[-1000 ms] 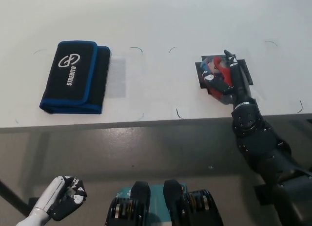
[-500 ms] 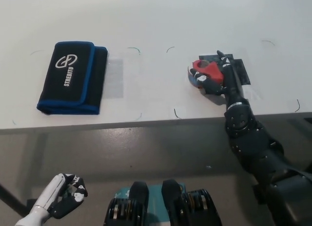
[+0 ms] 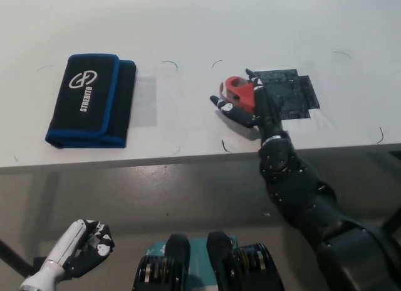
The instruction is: Use the right hand to move the tape on the right hand side to the notebook on the left hand side
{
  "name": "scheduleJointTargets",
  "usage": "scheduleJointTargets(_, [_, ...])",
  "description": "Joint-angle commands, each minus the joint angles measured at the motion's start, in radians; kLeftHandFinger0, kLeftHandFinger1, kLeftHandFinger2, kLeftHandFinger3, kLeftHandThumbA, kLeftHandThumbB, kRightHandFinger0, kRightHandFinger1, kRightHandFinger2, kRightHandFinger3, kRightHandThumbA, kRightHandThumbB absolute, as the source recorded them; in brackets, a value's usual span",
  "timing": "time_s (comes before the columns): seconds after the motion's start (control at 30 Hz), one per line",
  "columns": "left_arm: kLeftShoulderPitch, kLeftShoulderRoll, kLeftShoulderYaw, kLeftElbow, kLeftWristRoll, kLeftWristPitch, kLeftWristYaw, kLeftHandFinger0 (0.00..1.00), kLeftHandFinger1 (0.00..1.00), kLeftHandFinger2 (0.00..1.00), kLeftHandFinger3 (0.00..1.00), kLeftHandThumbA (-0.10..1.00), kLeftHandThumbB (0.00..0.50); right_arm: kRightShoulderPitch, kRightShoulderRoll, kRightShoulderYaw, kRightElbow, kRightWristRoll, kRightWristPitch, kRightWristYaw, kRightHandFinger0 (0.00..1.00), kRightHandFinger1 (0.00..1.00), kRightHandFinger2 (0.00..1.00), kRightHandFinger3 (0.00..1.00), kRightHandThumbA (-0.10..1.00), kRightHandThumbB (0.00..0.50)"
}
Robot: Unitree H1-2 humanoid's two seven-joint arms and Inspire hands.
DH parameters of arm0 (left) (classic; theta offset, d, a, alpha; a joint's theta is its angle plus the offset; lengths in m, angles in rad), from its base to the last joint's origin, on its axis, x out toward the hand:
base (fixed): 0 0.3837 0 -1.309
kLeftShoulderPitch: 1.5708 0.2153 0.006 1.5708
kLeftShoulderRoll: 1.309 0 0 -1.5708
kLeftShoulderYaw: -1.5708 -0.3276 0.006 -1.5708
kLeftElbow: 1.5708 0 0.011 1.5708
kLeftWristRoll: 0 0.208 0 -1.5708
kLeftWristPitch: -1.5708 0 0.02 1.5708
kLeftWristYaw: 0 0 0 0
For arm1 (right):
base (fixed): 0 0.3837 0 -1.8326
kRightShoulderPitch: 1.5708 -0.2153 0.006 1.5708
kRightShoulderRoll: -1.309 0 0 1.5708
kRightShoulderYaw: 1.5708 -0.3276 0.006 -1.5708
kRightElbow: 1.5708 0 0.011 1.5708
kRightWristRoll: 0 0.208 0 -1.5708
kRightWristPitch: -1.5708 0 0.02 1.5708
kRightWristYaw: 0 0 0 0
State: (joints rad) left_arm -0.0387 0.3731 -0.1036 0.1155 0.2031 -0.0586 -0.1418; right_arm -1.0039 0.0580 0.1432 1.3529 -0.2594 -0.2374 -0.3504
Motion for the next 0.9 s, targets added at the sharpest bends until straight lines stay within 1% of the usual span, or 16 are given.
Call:
scheduleJointTargets(0.0, [-0.015,0.013,0.006,-0.024,0.006,-0.006,-0.010,0.00,0.09,0.32,0.69,0.00,0.173,-0.026,0.093,0.010,0.027,0.016,-0.002,0.060,1.00,1.00,1.00,1.00,0.86,0.500])
scheduleJointTargets(0.03, [-0.015,0.012,0.005,-0.025,0.007,-0.002,-0.011,0.01,0.11,0.34,0.69,0.01,0.175,-0.025,0.095,0.008,0.027,0.019,-0.005,0.062,1.00,1.00,1.00,1.00,0.86,0.500])
scheduleJointTargets(0.07, [-0.016,0.011,0.004,-0.025,0.008,0.000,-0.012,0.00,0.10,0.33,0.69,0.01,0.174,-0.023,0.097,0.008,0.026,0.020,-0.009,0.064,1.00,1.00,1.00,1.00,0.89,0.500])
scheduleJointTargets(0.13, [-0.016,0.010,0.004,-0.025,0.006,0.000,-0.012,0.00,0.10,0.34,0.69,0.00,0.173,-0.024,0.103,0.015,0.026,0.014,-0.009,0.062,1.00,1.00,1.00,1.00,0.89,0.500])
scheduleJointTargets(0.17, [-0.016,0.008,0.002,-0.026,0.008,0.003,-0.012,0.00,0.11,0.35,0.69,0.00,0.173,-0.023,0.106,0.024,0.027,0.004,0.000,0.059,1.00,1.00,1.00,1.00,0.91,0.500])
scheduleJointTargets(0.3, [-0.017,0.008,-0.007,-0.023,0.026,-0.011,-0.005,0.03,0.14,0.38,0.69,0.01,0.177,-0.025,0.125,0.038,0.024,-0.007,0.018,0.065,1.00,1.00,1.00,1.00,0.90,0.500])
scheduleJointTargets(0.33, [-0.016,0.007,-0.007,-0.025,0.025,-0.008,-0.006,0.02,0.13,0.37,0.69,0.01,0.174,-0.029,0.133,0.041,0.021,-0.009,0.022,0.054,1.00,1.00,1.00,1.00,0.88,0.500])
scheduleJointTargets(0.4, [-0.016,0.008,-0.008,-0.023,0.026,-0.012,-0.006,0.02,0.14,0.39,0.70,0.01,0.174,-0.036,0.146,0.039,0.019,-0.002,0.026,0.056,1.00,1.00,1.00,1.00,0.85,0.500])
scheduleJointTargets(0.43, [-0.010,0.007,-0.010,-0.029,0.028,-0.009,-0.007,0.00,0.12,0.37,0.69,0.02,0.173,-0.036,0.154,0.039,0.016,0.000,0.029,0.054,1.00,1.00,1.00,1.00,0.84,0.500])
scheduleJointTargets(0.5, [-0.010,0.006,-0.008,-0.030,0.024,-0.011,-0.008,0.00,0.11,0.37,0.69,0.01,0.176,-0.048,0.170,0.032,0.011,0.010,0.028,0.067,1.00,1.00,1.00,1.00,0.84,0.500])
scheduleJointTargets(0.53, [-0.011,0.006,-0.007,-0.030,0.021,-0.004,-0.011,0.04,0.14,0.39,0.68,0.02,0.176,-0.056,0.182,0.034,0.005,0.011,0.019,0.071,1.00,1.00,1.00,1.00,0.83,0.500])
scheduleJointTargets(0.63, [-0.015,0.007,-0.005,-0.027,0.019,-0.004,-0.013,0.06,0.16,0.38,0.69,0.02,0.175,-0.073,0.194,0.039,0.001,0.007,0.016,0.075,1.00,1.00,1.00,1.00,0.83,0.500])
scheduleJointTargets(0.67, [-0.016,0.008,-0.006,-0.025,0.021,-0.009,-0.012,0.02,0.13,0.35,0.69,0.01,0.174,-0.083,0.201,0.055,-0.001,-0.011,0.023,0.067,1.00,1.00,1.00,1.00,0.88,0.500])
scheduleJointTargets(0.73, [-0.016,0.009,-0.008,-0.029,0.028,-0.008,-0.011,0.00,0.10,0.34,0.69,0.02,0.172,-0.093,0.207,0.056,-0.003,-0.006,0.028,0.066,1.00,1.00,1.00,1.00,0.87,0.500])
scheduleJointTargets(0.87, [-0.016,0.009,-0.009,-0.028,0.032,-0.015,-0.008,0.01,0.11,0.35,0.69,0.02,0.171,-0.103,0.215,0.062,-0.002,-0.004,0.018,0.068,1.00,1.00,1.00,1.00,0.89,0.500])
